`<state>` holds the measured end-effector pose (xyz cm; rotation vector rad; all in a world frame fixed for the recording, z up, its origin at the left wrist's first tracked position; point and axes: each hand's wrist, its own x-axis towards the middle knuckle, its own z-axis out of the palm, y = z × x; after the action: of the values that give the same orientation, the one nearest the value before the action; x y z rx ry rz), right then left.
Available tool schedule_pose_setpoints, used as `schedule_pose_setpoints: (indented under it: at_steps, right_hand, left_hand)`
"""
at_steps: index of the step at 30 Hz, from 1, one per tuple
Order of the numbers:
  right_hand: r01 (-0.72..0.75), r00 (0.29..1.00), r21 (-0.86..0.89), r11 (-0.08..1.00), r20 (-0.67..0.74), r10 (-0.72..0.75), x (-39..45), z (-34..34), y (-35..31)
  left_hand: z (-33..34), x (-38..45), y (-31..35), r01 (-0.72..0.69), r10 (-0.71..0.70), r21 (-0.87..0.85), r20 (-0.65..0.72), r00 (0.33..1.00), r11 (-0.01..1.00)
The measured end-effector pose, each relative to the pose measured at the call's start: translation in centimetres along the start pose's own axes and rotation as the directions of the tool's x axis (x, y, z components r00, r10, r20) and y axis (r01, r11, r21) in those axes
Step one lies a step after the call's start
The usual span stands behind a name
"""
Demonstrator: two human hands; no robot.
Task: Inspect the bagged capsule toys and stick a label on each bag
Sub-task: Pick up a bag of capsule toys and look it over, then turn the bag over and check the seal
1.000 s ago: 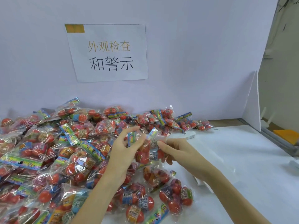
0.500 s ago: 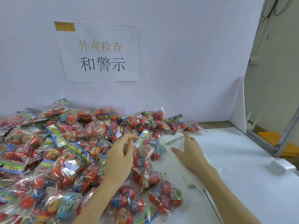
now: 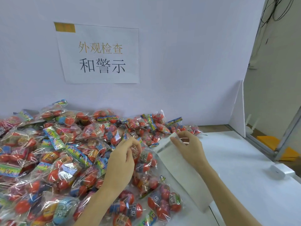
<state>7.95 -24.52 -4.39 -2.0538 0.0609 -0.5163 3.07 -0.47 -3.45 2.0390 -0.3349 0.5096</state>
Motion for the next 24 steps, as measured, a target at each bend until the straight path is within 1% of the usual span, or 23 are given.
schedule_pose_setpoints:
  at_steps: [3,5,7,9,11,15,17,19,21,24]
  right_hand:
    - [0.089,0.991,0.104,0.991,-0.110,-0.077,-0.4,-0.1,-1.0]
    - [0.161,0.977,0.162,0.974,-0.166,-0.134,-0.6,-0.2,-1.5]
    - [0.200,0.967,0.215,0.956,-0.199,-0.157,-0.8,-0.2,-2.0]
    - [0.220,0.962,0.262,0.940,-0.219,-0.165,-1.0,-0.1,-2.4]
    - [0.226,0.964,0.270,0.936,-0.198,-0.175,-1.2,0.0,-2.6]
    - [0.205,0.979,0.220,0.954,-0.058,-0.197,-1.8,0.7,-2.8]
    - [0.258,0.966,0.161,0.953,-0.020,-0.258,-2.2,1.3,-3.1]
    - [0.358,0.934,0.107,0.928,-0.017,-0.358,-2.6,2.0,-3.5]
    - [0.451,0.892,0.067,0.890,-0.028,-0.450,-2.8,2.4,-3.8]
    - [0.489,0.872,0.086,0.868,-0.029,-0.488,-3.2,2.8,-4.0]
  left_hand:
    - [0.1,-0.2,0.5,0.001,-0.008,-0.095,-0.074,0.997,0.995]
    - [0.0,-0.3,1.0,-0.013,0.000,-0.123,-0.099,0.995,0.992]
    - [-0.1,-0.4,1.3,-0.035,0.025,-0.093,-0.113,0.993,0.995]
    - [-0.2,-0.4,1.4,-0.076,0.074,-0.007,-0.131,0.989,0.997]
    - [-0.2,-0.4,1.3,-0.126,0.134,0.067,-0.130,0.982,0.990]
    - [0.0,-0.5,1.1,-0.213,0.246,0.259,-0.101,0.964,0.942]
    - [0.1,-0.3,1.2,-0.276,0.319,0.326,-0.084,0.944,0.904]
    - [0.3,0.0,1.3,-0.329,0.384,0.379,-0.080,0.920,0.865]
    - [0.6,0.4,1.4,-0.343,0.406,0.390,-0.088,0.910,0.854]
    - [0.8,0.9,1.2,-0.310,0.356,0.307,-0.105,0.929,0.900]
